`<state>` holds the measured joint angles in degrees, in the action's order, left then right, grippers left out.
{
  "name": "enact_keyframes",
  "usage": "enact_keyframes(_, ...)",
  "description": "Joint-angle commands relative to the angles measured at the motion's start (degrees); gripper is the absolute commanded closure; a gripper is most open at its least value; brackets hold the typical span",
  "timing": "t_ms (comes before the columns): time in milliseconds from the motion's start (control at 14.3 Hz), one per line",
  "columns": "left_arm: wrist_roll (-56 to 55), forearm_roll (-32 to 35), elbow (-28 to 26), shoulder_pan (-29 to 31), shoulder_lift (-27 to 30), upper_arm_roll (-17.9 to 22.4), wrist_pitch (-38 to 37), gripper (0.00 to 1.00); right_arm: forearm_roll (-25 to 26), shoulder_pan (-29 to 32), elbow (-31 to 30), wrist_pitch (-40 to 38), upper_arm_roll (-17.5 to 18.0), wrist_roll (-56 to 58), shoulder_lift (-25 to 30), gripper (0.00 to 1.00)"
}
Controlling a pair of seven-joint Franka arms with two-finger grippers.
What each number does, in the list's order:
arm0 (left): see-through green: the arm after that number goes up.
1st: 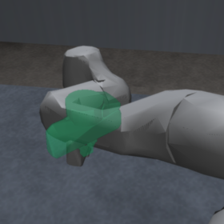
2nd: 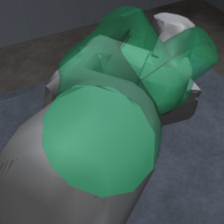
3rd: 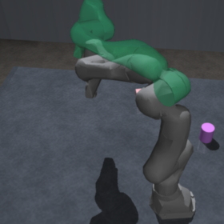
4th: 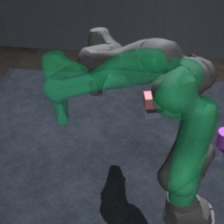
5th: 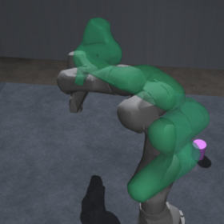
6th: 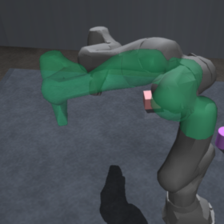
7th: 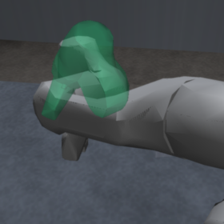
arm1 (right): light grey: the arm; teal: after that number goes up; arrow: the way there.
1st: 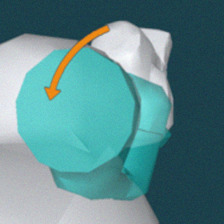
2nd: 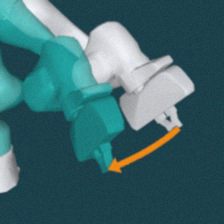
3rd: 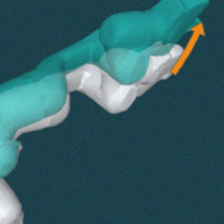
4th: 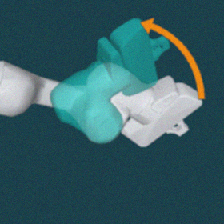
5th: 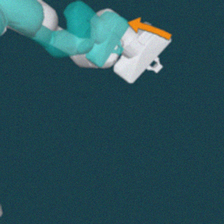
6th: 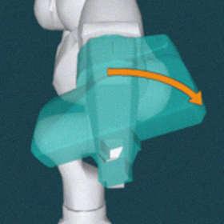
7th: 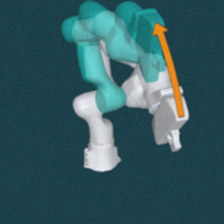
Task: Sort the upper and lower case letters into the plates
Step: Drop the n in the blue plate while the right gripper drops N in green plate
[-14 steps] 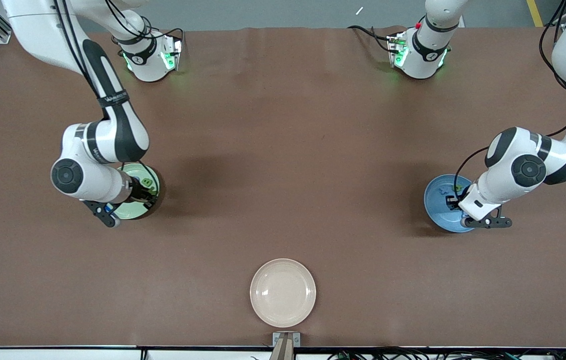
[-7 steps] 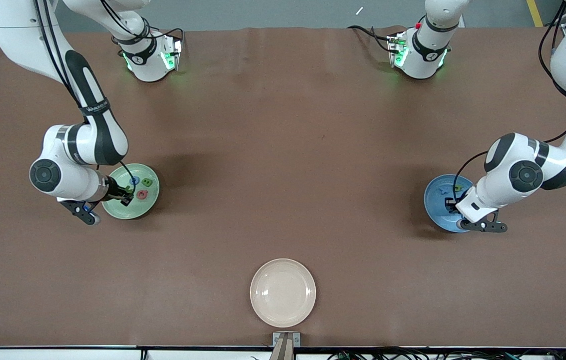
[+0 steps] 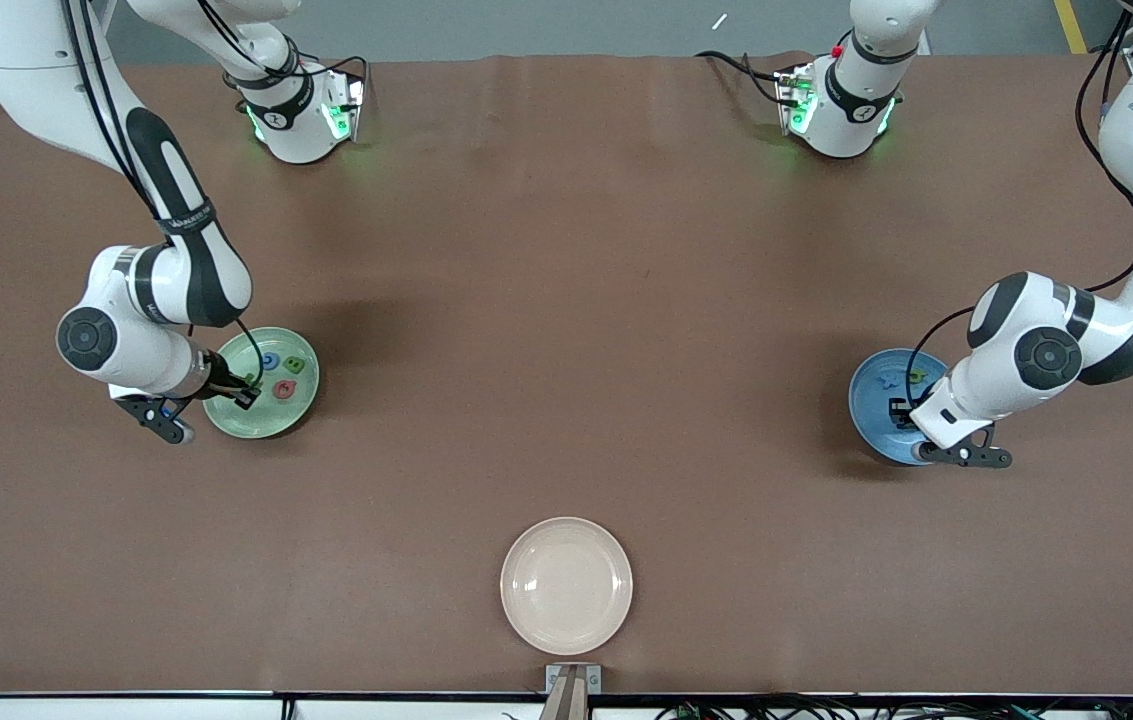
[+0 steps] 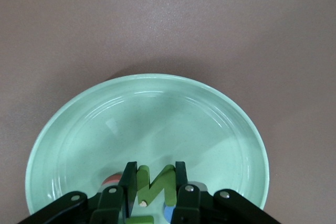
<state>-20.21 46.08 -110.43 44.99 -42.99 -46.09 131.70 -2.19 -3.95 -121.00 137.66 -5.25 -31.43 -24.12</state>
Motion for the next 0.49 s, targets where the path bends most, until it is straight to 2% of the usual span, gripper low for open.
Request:
enact_keyframes(0,0.43,1.20,1.00,-0.17,0.45,0.04,-0.30,0.10,0.79,0.96,-1.60,2.70,0.85,0.32,-0.48,0.99)
enact_keyframes(140,0.43,0.59,1.09,-0.08,0.98,-0.32,-0.48,0.01,0.79,0.96,-1.95,4.10,0.85,0.32,-1.10,0.99)
enact_keyframes(420,0.17,0.32,1.18,0.27,2.83,-1.54,-2.23,0.01,0.79,0.96,-2.48,5.25,0.85,0.32,-1.54,0.97)
